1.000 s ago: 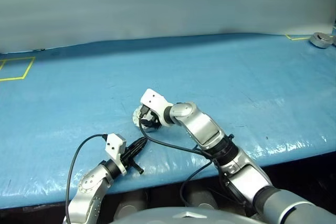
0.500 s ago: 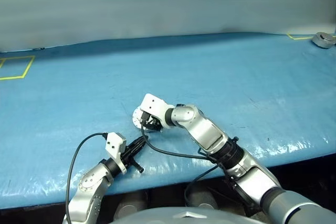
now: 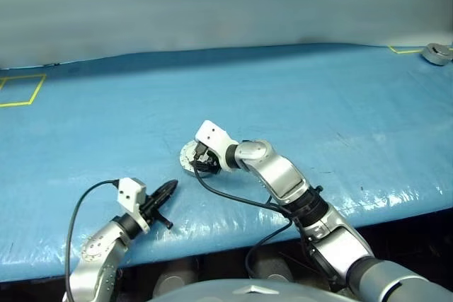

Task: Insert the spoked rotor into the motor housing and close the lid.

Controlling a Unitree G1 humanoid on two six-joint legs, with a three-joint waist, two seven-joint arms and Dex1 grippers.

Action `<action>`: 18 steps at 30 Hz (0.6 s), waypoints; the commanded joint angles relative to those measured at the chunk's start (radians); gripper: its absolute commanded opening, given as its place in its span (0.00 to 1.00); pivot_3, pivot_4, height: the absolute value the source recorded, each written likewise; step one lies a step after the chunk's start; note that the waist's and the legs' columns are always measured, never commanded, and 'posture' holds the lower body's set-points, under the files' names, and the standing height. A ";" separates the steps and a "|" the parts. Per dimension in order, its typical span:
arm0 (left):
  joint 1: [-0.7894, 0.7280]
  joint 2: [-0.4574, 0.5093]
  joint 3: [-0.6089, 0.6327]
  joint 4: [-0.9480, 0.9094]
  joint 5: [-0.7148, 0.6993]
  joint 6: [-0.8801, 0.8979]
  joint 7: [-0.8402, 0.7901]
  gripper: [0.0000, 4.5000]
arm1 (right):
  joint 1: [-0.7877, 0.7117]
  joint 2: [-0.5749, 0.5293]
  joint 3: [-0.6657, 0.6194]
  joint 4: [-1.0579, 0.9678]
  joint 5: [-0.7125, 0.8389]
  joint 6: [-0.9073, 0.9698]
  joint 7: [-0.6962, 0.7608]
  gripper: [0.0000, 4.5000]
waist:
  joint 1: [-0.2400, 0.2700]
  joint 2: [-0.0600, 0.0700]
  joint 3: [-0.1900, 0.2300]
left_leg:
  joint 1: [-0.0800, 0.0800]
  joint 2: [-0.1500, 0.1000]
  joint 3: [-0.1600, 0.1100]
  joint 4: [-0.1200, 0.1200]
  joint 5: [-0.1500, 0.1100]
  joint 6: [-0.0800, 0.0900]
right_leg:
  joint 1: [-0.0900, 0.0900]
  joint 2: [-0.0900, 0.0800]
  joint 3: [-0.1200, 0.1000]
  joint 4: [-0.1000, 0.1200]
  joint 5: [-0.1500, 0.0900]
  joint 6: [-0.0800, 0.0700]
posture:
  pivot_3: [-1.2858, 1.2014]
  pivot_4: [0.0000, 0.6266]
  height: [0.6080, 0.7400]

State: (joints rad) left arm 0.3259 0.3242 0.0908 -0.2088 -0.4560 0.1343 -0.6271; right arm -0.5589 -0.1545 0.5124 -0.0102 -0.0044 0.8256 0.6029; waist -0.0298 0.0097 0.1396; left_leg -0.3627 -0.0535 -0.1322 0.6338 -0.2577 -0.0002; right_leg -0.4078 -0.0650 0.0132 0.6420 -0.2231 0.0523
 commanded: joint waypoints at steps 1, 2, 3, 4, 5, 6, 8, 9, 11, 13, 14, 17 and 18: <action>-0.077 0.006 0.074 -0.096 -0.126 0.201 0.130 0.00 | 0.046 -0.041 0.008 0.117 -0.030 -0.004 -0.018 0.67 | 0.000 -0.001 0.001 | 0.000 0.000 0.000 0.000 0.000 0.000 | 0.000 0.000 0.000 0.000 0.000 0.000 | 0.52 0.24 1.00; -0.103 0.004 0.087 -0.119 -0.165 0.277 0.177 0.00 | 0.048 -0.042 0.008 0.118 -0.030 -0.008 -0.018 0.67 | 0.000 -0.003 0.002 | 0.000 0.000 0.000 0.000 0.000 -0.001 | 0.000 0.001 0.000 0.000 0.000 0.000 | 0.52 0.24 1.00; -0.144 0.009 0.097 -0.145 -0.259 0.393 0.221 0.00 | 0.050 -0.043 0.008 0.119 -0.032 -0.012 -0.020 0.67 | 0.000 -0.004 0.003 | 0.000 0.000 -0.001 0.000 0.001 -0.001 | 0.000 0.002 -0.001 0.000 0.001 0.002 | 0.52 0.24 1.00; -0.181 0.006 0.104 -0.160 -0.339 0.483 0.255 0.00 | 0.053 -0.043 0.009 0.118 -0.033 -0.015 -0.021 0.67 | 0.000 -0.005 0.004 | 0.000 0.000 -0.001 0.000 0.001 -0.001 | 0.000 0.003 -0.001 0.000 0.001 0.002 | 0.52 0.24 1.00; -0.216 -0.009 0.111 -0.165 -0.399 0.547 0.297 0.00 | 0.057 -0.043 0.010 0.117 -0.034 -0.018 -0.023 0.67 | 0.000 -0.006 0.004 | 0.000 0.000 -0.001 0.000 0.002 -0.002 | 0.001 0.004 -0.001 0.001 0.002 0.004 | 0.52 0.24 1.00; -0.244 -0.025 0.110 -0.167 -0.437 0.592 0.328 0.00 | 0.060 -0.043 0.011 0.116 -0.035 -0.019 -0.024 0.67 | -0.001 -0.006 0.004 | 0.000 0.000 -0.002 0.000 0.002 -0.001 | 0.001 0.004 -0.001 0.000 0.004 0.007 | 0.52 0.24 1.00; -0.277 -0.045 0.102 -0.164 -0.468 0.647 0.375 0.00 | 0.064 -0.042 0.013 0.112 -0.036 -0.019 -0.026 0.67 | -0.005 -0.007 0.004 | 0.001 -0.002 -0.001 0.000 0.003 -0.001 | 0.001 0.004 -0.001 0.000 0.004 0.008 | 0.52 0.24 1.00; -0.291 -0.056 0.095 -0.159 -0.481 0.673 0.396 0.00 | 0.066 -0.042 0.014 0.109 -0.036 -0.019 -0.027 0.67 | -0.006 -0.007 0.003 | 0.001 -0.002 -0.001 0.000 0.003 -0.001 | 0.002 0.004 -0.001 0.000 0.004 0.008 | 0.52 0.24 1.00; -0.311 -0.073 0.091 -0.150 -0.498 0.710 0.432 0.00 | 0.069 -0.042 0.016 0.106 -0.035 -0.018 -0.030 0.67 | -0.006 -0.008 0.003 | 0.001 -0.003 -0.001 -0.002 0.003 -0.002 | 0.001 0.004 0.000 -0.001 0.004 0.008 | 0.52 0.24 1.00; -0.319 -0.076 0.080 -0.146 -0.477 0.734 0.464 0.00 | 0.069 -0.040 0.015 0.106 -0.034 -0.019 -0.033 0.67 | -0.006 -0.008 0.003 | 0.001 -0.002 -0.001 -0.004 0.004 -0.003 | 0.000 0.004 0.000 -0.001 0.004 0.007 | 0.52 0.24 1.00; -0.318 -0.076 0.075 -0.145 -0.462 0.741 0.477 0.00 | 0.069 -0.039 0.013 0.106 -0.033 -0.019 -0.034 0.67 | -0.005 -0.008 0.003 | 0.001 -0.002 -0.002 -0.004 0.004 -0.003 | 0.000 0.004 0.000 -0.001 0.004 0.007 | 0.52 0.24 1.00; -0.308 -0.077 0.073 -0.155 -0.445 0.744 0.490 0.00 | 0.068 -0.039 0.013 0.105 -0.032 -0.017 -0.035 0.67 | -0.003 -0.008 0.004 | 0.001 -0.002 -0.002 -0.005 0.005 -0.005 | 0.000 0.004 0.000 0.000 0.004 0.006 | 0.52 0.24 1.00; -0.302 -0.081 0.080 -0.160 -0.446 0.741 0.498 0.00 | 0.068 -0.039 0.014 0.105 -0.032 -0.017 -0.035 0.67 | -0.002 -0.008 0.004 | 0.001 -0.002 -0.002 -0.005 0.005 -0.005 | 0.000 0.004 -0.001 0.000 0.004 0.006 | 0.52 0.24 1.00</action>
State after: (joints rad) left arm 0.0194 0.2448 0.1615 -0.3397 -0.9061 0.8732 -0.1403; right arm -0.5310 -0.1596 0.5117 -0.0039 0.0059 0.7505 0.5958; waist -0.0323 0.0017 0.1431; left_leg -0.3612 -0.0556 -0.1344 0.6292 -0.2529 -0.0061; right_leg -0.4074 -0.0612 0.0128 0.6416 -0.2206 0.0561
